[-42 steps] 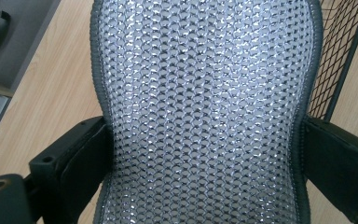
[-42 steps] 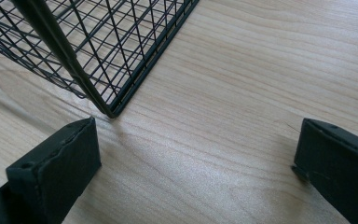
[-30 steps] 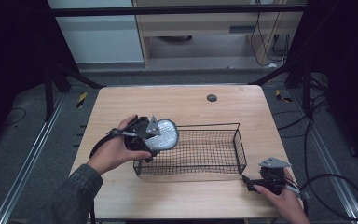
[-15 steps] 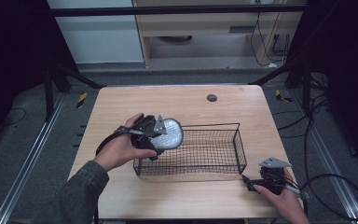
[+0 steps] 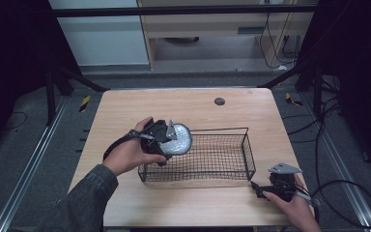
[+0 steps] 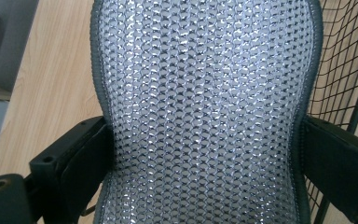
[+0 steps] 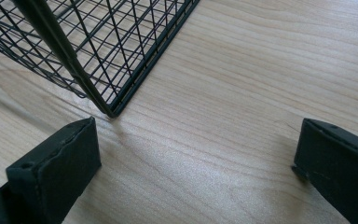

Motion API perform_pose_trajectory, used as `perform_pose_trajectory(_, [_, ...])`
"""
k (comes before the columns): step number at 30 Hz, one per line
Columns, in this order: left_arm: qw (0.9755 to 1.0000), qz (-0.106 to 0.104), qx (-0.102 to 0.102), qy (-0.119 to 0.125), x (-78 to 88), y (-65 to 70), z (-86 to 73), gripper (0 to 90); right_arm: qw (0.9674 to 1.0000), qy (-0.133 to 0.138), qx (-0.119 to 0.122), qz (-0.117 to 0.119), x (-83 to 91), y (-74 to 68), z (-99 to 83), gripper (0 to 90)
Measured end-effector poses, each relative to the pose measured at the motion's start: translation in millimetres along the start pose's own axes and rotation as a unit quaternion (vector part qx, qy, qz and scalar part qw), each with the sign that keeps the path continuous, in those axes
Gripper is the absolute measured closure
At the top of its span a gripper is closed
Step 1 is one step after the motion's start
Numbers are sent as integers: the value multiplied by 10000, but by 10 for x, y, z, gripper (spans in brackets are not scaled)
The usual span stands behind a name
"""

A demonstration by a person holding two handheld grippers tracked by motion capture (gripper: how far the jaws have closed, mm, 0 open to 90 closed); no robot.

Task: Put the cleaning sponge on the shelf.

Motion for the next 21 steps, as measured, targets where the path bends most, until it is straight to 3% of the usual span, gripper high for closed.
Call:
perform_pose_trajectory(4, [10000, 74, -38, -51, -46, 0, -7, 45, 10000, 0, 14, 2, -1, 2, 0, 5])
perform_pose_trajectory(21, [9996, -190, -192, -85, -225, 143, 34, 43, 10000, 0, 8, 1, -1, 1, 0, 5])
Point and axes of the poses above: each handheld gripper's, and its own axes: x roughly backward along the jaws, z roughly out of its top, y roughly to its right, the point moved 5 cm from there along -x, roughly forward along the jaws, and after that the axes turned 1 degree about z, right-handed, at the moved point
